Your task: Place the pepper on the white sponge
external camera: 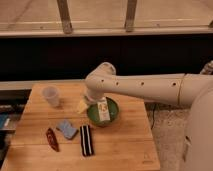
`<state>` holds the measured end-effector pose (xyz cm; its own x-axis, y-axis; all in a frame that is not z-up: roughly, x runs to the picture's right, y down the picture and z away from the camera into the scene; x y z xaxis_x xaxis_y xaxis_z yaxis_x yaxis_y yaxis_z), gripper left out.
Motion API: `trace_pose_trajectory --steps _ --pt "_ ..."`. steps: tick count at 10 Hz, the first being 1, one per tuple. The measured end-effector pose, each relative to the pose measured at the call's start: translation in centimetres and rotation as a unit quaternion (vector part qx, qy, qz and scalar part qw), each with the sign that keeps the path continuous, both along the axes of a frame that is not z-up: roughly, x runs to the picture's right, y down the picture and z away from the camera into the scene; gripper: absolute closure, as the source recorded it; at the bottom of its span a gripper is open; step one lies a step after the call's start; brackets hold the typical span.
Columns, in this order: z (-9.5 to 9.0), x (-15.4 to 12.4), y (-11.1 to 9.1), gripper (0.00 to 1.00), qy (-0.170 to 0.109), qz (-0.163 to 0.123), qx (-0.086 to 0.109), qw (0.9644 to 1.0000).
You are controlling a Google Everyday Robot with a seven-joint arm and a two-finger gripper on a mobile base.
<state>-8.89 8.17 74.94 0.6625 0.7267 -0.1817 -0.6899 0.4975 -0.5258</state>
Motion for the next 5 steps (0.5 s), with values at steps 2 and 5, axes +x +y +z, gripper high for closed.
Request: trace_pose_trajectory --steps 2,5 --pt "0.01 0.05 0.0 0.2 0.0 0.0 0.0 1.0" --pt "0.42 0.14 0.3 0.2 -0.002 -0.014 -0.01 0.9998"
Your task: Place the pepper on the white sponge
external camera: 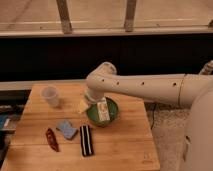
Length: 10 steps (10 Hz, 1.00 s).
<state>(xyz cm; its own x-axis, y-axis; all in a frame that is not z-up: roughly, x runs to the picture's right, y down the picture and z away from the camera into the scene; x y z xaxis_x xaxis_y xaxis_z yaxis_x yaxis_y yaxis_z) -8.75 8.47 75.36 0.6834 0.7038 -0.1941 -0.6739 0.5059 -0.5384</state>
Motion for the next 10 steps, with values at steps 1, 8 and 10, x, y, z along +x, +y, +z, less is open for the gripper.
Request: trace_pose_trajectory --steps 1,8,10 --pt "0.3 -0.3 0.5 0.2 -0.002 -0.02 -0.004 0.9998" --pt "-1.5 -10.5 5.3 0.2 -0.07 -0.159 0.0 0.9848" --pt "-1.6 -13.1 7.5 0.2 -0.083 -0.186 -0.005 0.9789"
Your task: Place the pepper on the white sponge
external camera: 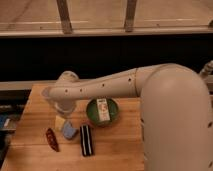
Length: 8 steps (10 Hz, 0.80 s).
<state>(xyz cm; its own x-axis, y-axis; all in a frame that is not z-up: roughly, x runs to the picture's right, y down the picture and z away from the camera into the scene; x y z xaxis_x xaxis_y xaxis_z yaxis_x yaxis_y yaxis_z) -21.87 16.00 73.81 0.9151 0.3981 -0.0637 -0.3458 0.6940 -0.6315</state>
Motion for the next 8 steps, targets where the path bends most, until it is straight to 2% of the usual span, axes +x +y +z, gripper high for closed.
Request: trace_pose_trajectory --steps 1,6,8 --pt "-0.3 -0.7 0.7 0.2 -0.006 -0.004 -0.005 1.0" --pt "-0.2 -0.6 0.7 0.2 -0.007 -0.007 -0.007 0.9999" --pt "-0.1 -1.7 1.7 0.2 -0.007 -0.022 -0.014 0.9996"
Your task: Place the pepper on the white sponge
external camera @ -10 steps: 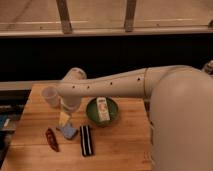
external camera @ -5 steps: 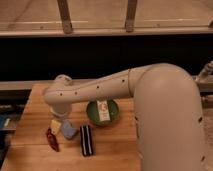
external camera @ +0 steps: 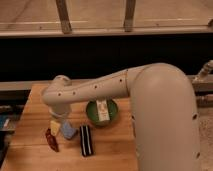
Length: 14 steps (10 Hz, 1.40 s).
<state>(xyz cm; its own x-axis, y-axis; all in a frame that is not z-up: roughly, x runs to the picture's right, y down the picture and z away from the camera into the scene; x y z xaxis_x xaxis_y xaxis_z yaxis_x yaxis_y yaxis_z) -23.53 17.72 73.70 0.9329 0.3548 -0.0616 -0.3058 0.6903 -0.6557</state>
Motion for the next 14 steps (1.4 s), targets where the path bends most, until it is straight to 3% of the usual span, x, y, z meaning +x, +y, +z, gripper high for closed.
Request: trace_pose_trajectory --steps 6,11,14 --pt "-1.4 -3.0 2.5 0.2 0.011 -0.045 -0.004 0.9989" --pt "-2.7 -6.6 6.0 0.2 -0.022 -0.066 -0.02 0.9974" --pt "-2.7 -6.5 6.0 0.2 -0.023 -0.066 -0.02 0.9974"
